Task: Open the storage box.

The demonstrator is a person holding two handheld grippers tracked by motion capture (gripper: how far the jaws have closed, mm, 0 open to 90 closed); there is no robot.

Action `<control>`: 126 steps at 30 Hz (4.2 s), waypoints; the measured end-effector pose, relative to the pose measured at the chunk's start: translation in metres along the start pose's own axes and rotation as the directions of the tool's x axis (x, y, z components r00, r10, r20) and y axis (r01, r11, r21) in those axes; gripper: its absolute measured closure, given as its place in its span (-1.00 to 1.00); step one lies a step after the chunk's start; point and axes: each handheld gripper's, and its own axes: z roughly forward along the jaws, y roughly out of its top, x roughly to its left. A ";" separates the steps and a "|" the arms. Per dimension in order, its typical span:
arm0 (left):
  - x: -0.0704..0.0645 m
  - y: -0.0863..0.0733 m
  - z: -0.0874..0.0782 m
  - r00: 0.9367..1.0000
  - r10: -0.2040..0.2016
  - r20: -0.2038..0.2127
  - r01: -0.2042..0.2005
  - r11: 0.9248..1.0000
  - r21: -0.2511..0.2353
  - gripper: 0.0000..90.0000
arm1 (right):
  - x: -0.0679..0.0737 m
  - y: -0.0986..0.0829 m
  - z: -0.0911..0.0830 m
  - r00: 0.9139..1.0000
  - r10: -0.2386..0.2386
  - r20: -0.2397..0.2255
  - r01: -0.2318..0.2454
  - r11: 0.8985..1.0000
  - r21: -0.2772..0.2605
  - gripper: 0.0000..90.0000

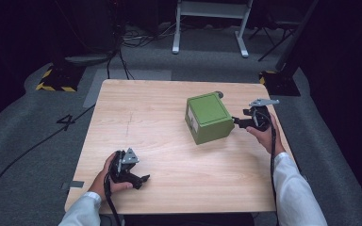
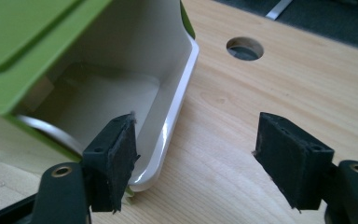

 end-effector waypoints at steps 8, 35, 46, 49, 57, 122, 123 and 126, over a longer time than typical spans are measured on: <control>-0.001 0.000 0.000 1.000 -0.006 -0.002 0.006 1.000 0.000 -0.99 | -0.001 -0.003 0.015 1.000 0.013 -0.007 -0.013 0.999 0.040 -0.31; -0.001 0.000 0.000 1.000 -0.006 -0.002 0.006 1.000 0.000 -0.99 | -0.014 -0.017 0.015 0.998 0.051 -0.028 -0.051 0.999 0.012 0.27; -0.001 -0.001 -0.001 1.000 -0.007 -0.003 0.007 1.000 0.001 -0.99 | -0.025 -0.025 0.008 0.998 0.064 -0.015 -0.064 0.998 0.002 0.37; -0.001 -0.001 0.000 1.000 -0.009 -0.001 0.009 1.000 0.000 -0.99 | -0.026 -0.025 0.007 0.998 0.064 -0.014 -0.064 0.998 0.003 0.38; -0.001 -0.001 0.000 1.000 -0.009 -0.002 0.009 1.000 -0.002 -0.99 | -0.029 -0.028 0.006 0.997 0.076 -0.019 -0.076 0.997 0.001 0.43; -0.001 -0.001 0.000 1.000 -0.009 -0.002 0.009 1.000 -0.002 -0.99 | -0.065 -0.037 -0.005 0.982 0.144 0.119 -0.141 0.989 -0.032 0.51; -0.001 -0.001 0.000 1.000 -0.009 -0.001 0.009 1.000 0.000 -0.99 | -0.065 -0.037 -0.006 0.982 0.146 0.120 -0.143 0.989 -0.033 0.51; -0.001 -0.001 0.000 1.000 -0.009 -0.002 0.009 1.000 -0.001 -0.99 | -0.066 -0.038 -0.006 0.980 0.153 0.124 -0.150 0.988 -0.035 0.49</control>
